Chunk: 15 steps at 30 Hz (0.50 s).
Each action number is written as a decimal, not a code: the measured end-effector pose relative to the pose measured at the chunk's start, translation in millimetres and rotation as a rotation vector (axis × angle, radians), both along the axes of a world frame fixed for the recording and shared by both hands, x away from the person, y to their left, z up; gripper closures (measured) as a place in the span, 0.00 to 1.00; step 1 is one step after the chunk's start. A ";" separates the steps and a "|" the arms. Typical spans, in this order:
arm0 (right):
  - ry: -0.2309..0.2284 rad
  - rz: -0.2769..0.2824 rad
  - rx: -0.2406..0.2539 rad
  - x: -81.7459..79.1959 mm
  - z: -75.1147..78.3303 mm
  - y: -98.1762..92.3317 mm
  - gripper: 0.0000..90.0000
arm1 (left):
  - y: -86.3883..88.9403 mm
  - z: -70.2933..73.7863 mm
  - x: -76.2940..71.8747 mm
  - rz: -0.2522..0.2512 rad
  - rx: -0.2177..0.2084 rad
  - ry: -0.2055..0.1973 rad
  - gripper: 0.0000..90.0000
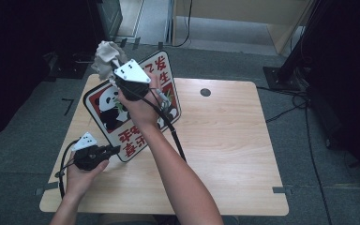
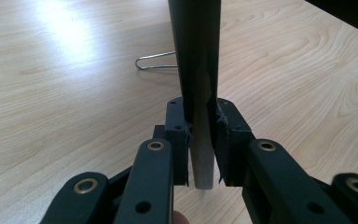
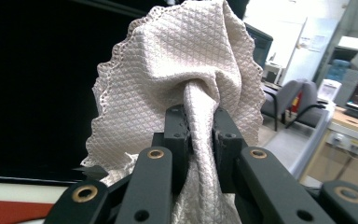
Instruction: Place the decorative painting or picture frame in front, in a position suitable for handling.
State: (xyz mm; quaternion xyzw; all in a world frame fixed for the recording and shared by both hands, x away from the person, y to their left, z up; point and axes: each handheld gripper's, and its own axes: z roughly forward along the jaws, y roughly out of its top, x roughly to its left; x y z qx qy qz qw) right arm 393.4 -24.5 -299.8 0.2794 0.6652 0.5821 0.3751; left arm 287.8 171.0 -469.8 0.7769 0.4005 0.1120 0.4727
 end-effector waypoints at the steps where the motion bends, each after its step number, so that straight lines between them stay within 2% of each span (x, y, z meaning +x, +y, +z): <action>1: 0.003 -0.012 -0.005 3.6 0.6 -3.1 0.89 | 0.8 -0.1 0.3 -0.001 0.000 0.002 0.87; 7: 0.008 -0.071 -0.013 17.9 1.4 -19.4 0.89 | 5.3 -1.6 2.3 0.008 -0.003 0.001 0.87; 9: 0.011 -0.088 -0.013 20.2 1.5 -22.5 0.89 | 6.7 -2.0 3.0 0.012 0.003 0.003 0.86; 11: 0.017 -0.095 -0.007 21.1 1.6 -24.0 0.89 | 7.1 -2.2 3.0 0.024 0.027 -0.003 0.86; 15: 0.012 -0.105 -0.018 20.1 2.2 -22.7 0.89 | 8.2 -3.1 2.9 0.030 0.032 -0.003 0.85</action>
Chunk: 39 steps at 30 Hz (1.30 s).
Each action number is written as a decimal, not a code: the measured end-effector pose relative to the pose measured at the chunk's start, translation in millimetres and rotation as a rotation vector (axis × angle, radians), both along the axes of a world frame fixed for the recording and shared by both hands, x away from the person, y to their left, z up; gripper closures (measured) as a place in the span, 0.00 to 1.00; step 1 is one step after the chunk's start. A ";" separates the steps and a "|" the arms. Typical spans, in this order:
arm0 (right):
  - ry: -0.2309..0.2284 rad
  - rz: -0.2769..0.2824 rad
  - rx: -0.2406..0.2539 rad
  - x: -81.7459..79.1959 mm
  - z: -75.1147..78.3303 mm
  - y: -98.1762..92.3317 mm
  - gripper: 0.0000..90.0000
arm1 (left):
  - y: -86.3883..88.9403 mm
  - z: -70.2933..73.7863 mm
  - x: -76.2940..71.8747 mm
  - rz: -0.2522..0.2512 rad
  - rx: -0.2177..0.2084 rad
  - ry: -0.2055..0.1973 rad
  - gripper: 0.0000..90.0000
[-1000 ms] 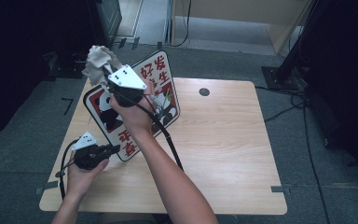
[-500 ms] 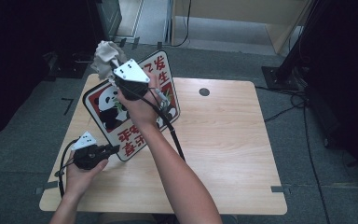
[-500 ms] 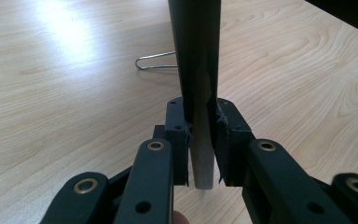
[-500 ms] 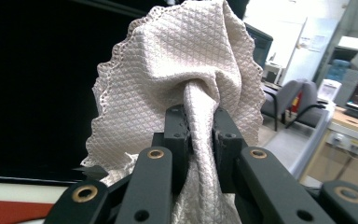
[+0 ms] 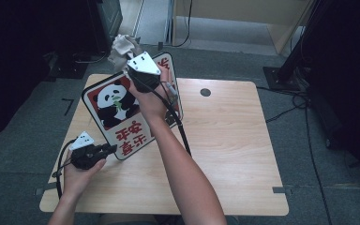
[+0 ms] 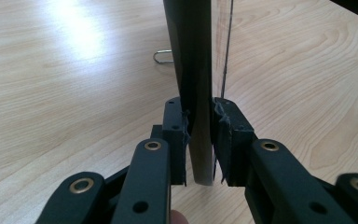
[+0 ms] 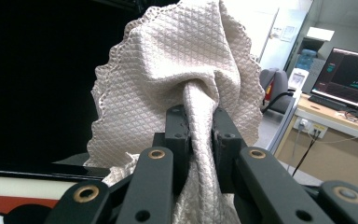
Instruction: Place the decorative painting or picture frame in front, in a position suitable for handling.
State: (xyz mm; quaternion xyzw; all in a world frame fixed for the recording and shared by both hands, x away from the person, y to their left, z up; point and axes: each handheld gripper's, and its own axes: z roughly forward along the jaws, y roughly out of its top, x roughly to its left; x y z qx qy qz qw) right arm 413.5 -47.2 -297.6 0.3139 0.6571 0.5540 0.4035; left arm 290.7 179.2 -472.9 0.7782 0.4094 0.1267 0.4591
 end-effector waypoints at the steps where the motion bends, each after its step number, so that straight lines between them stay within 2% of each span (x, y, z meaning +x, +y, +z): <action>1: 0.002 0.000 0.002 -0.1 0.0 -0.5 0.89 | 0.0 0.0 0.0 0.000 0.000 0.000 0.85; 7: 0.001 -0.011 0.000 3.0 0.0 -9.2 0.89 | 1.7 -0.8 0.8 -0.014 -0.014 0.006 0.86; 16: 0.020 -0.080 0.016 13.2 1.7 -32.3 0.89 | 2.4 -0.6 1.4 -0.022 -0.012 0.010 0.86; 18: 0.024 -0.074 0.026 11.4 3.2 -29.7 0.89 | 2.2 -0.3 1.6 -0.024 -0.013 0.013 0.86; 20: 0.022 -0.040 0.023 5.7 5.0 -20.0 0.89 | 1.6 0.0 1.6 -0.029 -0.013 0.019 0.86; 24: -0.009 0.032 -0.047 -7.8 5.7 4.2 0.89 | 1.5 -0.7 2.1 -0.036 -0.027 0.028 0.87; 27: -0.026 0.020 -0.104 -12.4 3.6 13.9 0.89 | 2.1 -1.1 2.3 -0.037 -0.032 0.030 0.88; 31: -0.011 -0.008 -0.086 -3.5 0.8 1.9 0.89 | 2.3 -1.3 2.7 -0.038 -0.037 0.030 0.88; 37: 0.018 -0.084 -0.031 12.0 -0.3 -24.9 0.89 | 2.2 -0.8 3.2 -0.040 -0.032 0.028 0.88; 39: 0.023 -0.085 -0.012 12.4 -0.6 -26.6 0.89 | 2.2 -0.7 3.2 -0.040 -0.029 0.030 0.87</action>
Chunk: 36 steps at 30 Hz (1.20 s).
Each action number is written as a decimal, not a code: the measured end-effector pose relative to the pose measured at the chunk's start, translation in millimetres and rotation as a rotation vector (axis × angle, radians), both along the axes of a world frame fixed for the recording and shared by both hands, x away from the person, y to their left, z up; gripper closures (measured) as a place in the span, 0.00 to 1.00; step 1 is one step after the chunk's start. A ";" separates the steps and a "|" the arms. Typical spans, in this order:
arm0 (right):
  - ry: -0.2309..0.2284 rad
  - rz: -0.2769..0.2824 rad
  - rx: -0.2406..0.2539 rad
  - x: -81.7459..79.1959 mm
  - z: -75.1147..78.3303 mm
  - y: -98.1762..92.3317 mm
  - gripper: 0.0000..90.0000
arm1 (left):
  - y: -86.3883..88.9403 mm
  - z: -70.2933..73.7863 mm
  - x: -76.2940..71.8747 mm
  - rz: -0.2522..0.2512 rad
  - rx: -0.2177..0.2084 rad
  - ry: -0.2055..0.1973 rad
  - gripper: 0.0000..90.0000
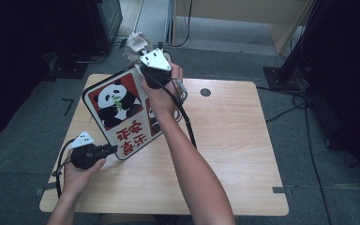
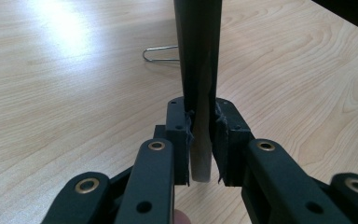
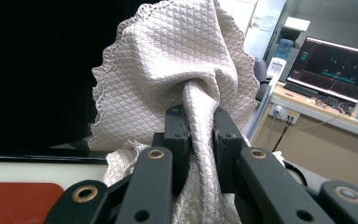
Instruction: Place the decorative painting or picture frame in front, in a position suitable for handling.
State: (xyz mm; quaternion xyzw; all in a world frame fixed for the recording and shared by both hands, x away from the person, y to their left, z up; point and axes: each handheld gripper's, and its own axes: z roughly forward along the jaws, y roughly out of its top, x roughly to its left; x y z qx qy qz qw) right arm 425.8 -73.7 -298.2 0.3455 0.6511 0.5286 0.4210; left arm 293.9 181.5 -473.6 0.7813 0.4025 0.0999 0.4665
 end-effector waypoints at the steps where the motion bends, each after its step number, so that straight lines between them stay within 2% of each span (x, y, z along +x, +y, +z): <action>1: 0.000 0.003 -0.003 -1.4 0.0 2.0 0.89 | 0.1 -0.1 0.0 -0.001 -0.001 0.001 0.87; 4: 0.000 0.060 -0.025 -11.3 1.1 16.3 0.89 | 0.1 -0.2 0.3 0.000 -0.003 0.004 0.88; 7: -0.020 0.122 -0.068 -25.0 1.7 34.9 0.89 | 0.1 -0.3 0.6 -0.002 -0.002 0.003 0.88; 10: -0.029 0.153 -0.091 -35.0 3.1 48.3 0.89 | -0.3 -0.2 0.3 0.001 -0.004 0.004 0.88; 13: -0.032 0.151 -0.091 -35.3 3.6 50.0 0.89 | -0.3 -0.2 0.3 0.001 -0.004 0.005 0.88; 15: -0.025 0.135 -0.075 -30.0 1.6 44.3 0.89 | 0.0 -0.3 0.7 0.000 -0.004 0.003 0.88; 17: -0.008 0.119 -0.034 -22.5 -0.4 34.0 0.89 | -0.1 -0.3 0.7 0.002 -0.007 0.004 0.88; 21: 0.014 0.054 0.027 -7.4 -1.2 10.6 0.89 | -0.1 -0.1 0.8 0.001 -0.006 0.003 0.88; 26: 0.019 -0.020 0.036 8.4 -1.3 -12.8 0.89 | -0.1 -0.1 1.0 0.001 -0.007 0.001 0.88; 36: 0.057 -0.094 0.035 27.3 -2.1 -46.6 0.89 | 0.0 -0.2 1.0 -0.001 -0.006 0.003 0.88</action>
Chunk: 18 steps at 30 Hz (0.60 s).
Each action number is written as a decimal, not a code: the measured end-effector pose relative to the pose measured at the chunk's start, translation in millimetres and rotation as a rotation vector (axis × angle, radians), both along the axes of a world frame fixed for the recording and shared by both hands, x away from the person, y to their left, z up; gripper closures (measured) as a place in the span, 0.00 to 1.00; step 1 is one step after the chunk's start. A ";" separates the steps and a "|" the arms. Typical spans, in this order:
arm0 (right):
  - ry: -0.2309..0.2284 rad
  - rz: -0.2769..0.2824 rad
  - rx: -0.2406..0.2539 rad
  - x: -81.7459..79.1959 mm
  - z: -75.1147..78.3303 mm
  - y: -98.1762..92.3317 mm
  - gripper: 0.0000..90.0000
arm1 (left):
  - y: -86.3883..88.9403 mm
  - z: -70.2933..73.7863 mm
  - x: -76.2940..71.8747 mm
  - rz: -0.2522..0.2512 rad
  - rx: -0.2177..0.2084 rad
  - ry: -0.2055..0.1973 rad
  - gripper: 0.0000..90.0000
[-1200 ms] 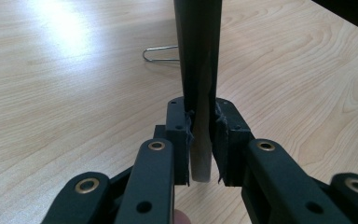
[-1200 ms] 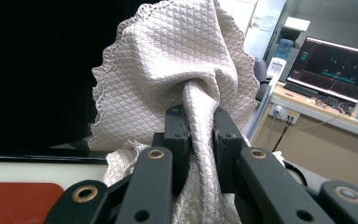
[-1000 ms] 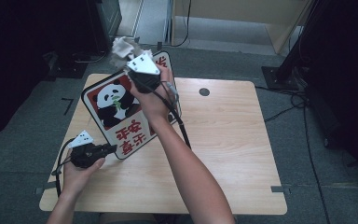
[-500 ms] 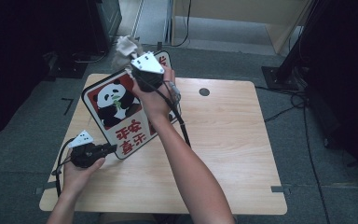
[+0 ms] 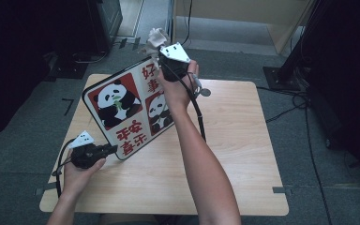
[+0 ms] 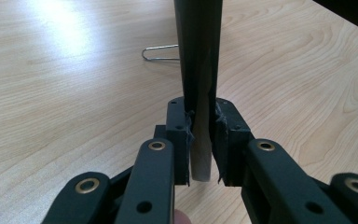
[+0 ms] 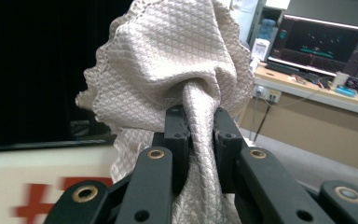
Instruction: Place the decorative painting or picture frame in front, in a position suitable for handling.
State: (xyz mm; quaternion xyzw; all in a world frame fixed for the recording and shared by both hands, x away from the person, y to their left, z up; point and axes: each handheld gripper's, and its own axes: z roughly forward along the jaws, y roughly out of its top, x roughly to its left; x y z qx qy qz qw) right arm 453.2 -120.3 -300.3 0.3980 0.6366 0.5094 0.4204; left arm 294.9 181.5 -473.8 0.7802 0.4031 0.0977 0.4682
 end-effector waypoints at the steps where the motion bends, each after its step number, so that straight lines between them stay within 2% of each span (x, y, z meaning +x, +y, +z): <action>1: 0.002 -0.007 -0.009 2.3 -0.9 -3.1 0.89 | 0.2 -0.1 0.1 -0.002 0.001 0.001 0.88; 6: 0.035 -0.029 -0.045 12.8 -6.1 -15.9 0.89 | 0.2 0.0 0.3 -0.006 0.003 0.001 0.88; 11: 0.062 -0.020 -0.094 23.1 -15.3 -26.5 0.89 | 0.0 0.0 0.2 -0.007 0.004 0.004 0.88; 18: 0.149 0.006 -0.121 29.0 -47.3 -38.6 0.89 | 0.1 0.1 0.4 -0.009 0.005 0.006 0.88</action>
